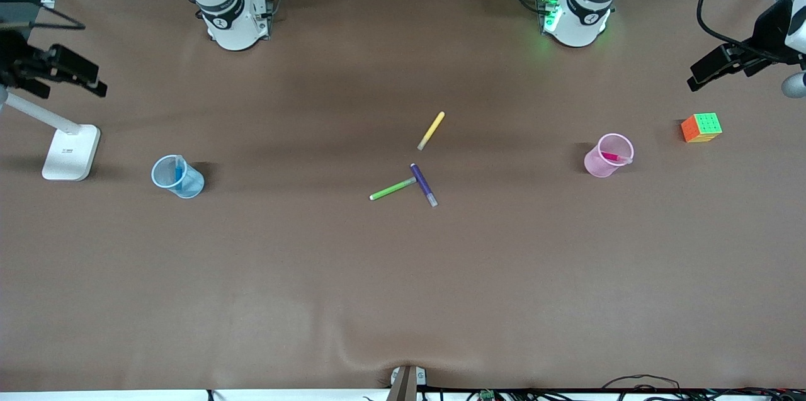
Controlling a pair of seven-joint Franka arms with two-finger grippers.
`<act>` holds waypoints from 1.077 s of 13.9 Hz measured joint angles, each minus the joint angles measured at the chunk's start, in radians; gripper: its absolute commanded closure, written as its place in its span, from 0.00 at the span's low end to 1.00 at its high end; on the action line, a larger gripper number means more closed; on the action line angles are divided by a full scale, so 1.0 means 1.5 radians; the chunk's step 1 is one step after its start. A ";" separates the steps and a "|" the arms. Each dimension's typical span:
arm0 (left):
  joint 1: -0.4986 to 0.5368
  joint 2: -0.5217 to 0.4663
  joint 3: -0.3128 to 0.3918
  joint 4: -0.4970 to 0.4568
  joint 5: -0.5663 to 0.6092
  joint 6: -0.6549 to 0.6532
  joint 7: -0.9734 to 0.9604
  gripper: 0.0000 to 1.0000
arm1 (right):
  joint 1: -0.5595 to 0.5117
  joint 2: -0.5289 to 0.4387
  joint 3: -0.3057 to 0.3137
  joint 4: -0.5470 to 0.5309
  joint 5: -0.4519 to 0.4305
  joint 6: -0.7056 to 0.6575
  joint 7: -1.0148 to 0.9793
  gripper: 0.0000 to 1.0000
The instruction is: Place pink and blue markers in matching cups
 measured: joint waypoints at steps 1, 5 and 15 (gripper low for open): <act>-0.021 0.000 0.014 0.001 0.000 0.003 0.001 0.00 | 0.000 -0.015 -0.002 -0.019 -0.006 0.006 -0.019 0.00; -0.208 0.000 0.216 0.000 0.000 0.005 0.021 0.00 | -0.001 -0.025 -0.007 -0.032 -0.022 0.025 -0.059 0.00; -0.236 0.001 0.228 0.010 0.000 -0.011 0.044 0.00 | -0.046 -0.025 -0.003 -0.029 -0.026 0.033 -0.072 0.00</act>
